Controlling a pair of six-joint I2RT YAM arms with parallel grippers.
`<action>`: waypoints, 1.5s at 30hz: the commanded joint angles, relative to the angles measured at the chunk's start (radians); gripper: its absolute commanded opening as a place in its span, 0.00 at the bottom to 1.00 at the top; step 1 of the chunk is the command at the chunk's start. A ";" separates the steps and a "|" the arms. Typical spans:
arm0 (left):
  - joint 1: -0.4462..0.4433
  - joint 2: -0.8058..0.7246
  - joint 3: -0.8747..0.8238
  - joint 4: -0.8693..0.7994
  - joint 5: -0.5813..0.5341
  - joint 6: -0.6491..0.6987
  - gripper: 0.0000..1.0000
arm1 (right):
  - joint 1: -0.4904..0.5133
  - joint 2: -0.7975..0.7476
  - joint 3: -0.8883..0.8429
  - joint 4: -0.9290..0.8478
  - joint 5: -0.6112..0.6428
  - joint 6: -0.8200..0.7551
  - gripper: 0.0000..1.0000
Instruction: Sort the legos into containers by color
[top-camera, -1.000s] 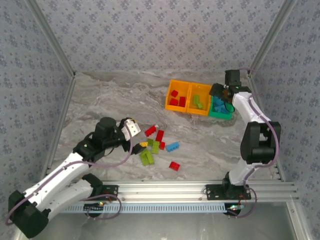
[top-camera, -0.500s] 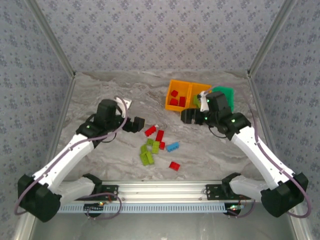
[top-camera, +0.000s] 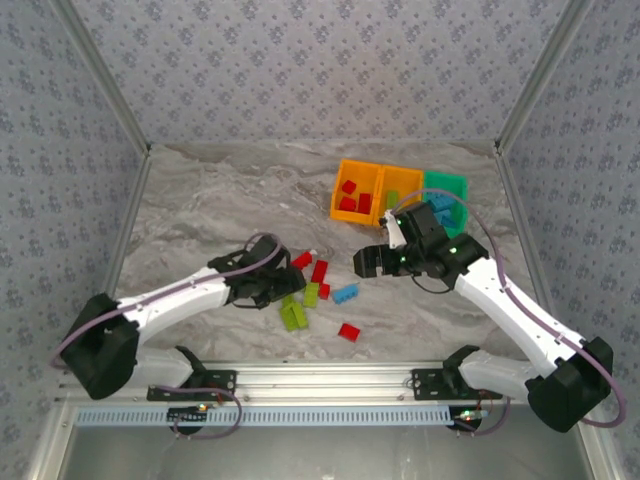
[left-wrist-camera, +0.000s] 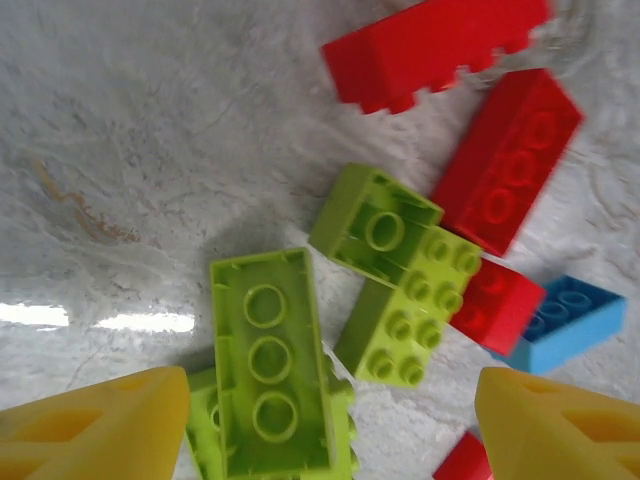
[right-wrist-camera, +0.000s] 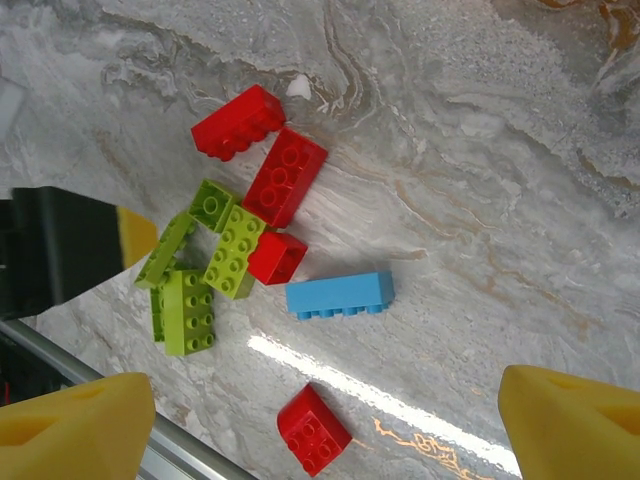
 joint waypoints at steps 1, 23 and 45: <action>0.000 0.032 -0.032 0.106 0.044 -0.176 0.72 | -0.002 -0.011 -0.014 -0.034 0.011 -0.006 0.92; 0.018 0.085 -0.079 0.111 0.049 -0.167 0.34 | -0.005 -0.061 -0.030 -0.066 0.056 0.026 0.92; -0.086 0.593 0.930 0.191 -0.111 0.522 0.17 | -0.141 -0.266 0.004 0.040 0.112 0.072 0.95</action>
